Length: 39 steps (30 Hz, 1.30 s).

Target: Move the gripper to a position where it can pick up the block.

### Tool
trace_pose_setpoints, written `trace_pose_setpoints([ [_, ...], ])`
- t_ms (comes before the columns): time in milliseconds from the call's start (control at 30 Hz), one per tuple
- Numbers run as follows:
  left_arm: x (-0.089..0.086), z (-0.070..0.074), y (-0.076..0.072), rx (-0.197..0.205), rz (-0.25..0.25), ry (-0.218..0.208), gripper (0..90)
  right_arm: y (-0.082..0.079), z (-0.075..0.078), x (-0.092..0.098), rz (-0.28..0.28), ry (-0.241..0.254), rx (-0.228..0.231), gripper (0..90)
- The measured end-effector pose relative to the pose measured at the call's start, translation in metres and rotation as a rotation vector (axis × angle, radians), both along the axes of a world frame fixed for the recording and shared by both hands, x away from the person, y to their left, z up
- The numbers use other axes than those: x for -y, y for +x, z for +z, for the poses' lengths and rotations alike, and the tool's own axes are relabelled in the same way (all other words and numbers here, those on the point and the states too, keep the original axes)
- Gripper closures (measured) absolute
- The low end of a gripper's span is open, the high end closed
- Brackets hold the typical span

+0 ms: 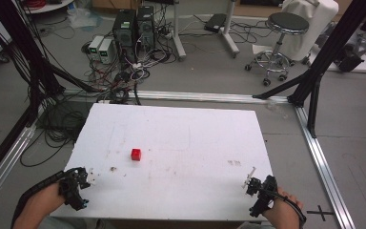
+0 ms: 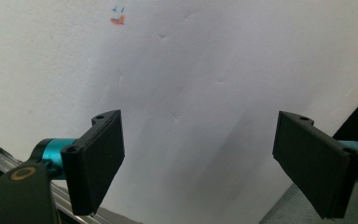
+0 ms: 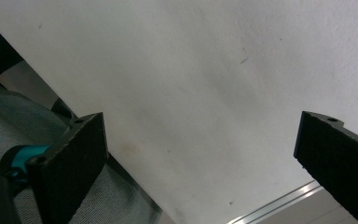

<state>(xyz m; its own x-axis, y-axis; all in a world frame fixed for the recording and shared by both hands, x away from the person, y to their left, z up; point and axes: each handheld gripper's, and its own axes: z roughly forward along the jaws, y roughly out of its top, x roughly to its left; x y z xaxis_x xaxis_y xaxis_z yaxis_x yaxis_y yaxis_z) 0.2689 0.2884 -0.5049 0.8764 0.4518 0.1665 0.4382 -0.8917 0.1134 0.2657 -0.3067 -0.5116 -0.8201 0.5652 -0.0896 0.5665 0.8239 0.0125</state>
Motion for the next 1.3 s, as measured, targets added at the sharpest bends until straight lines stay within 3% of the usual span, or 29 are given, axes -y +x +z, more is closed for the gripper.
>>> trace_pose_setpoints([
  [933,0.0003,0.0011,-0.0019,-0.007,-0.009,-0.002,17.0,0.0012,0.0006,-0.0039,0.01,-0.004,0.0,2.0],
  [1167,0.0029,0.0054,0.0004,0.011,-0.042,-0.027,17.2,-0.0004,0.0006,-0.0033,0.013,0.008,0.008,2.0],
  [1300,0.004,0.0042,0.0024,0.007,-0.079,-0.005,17.5,-0.0015,0.0011,-0.0002,0.0,0.013,0.011,2.0],
])
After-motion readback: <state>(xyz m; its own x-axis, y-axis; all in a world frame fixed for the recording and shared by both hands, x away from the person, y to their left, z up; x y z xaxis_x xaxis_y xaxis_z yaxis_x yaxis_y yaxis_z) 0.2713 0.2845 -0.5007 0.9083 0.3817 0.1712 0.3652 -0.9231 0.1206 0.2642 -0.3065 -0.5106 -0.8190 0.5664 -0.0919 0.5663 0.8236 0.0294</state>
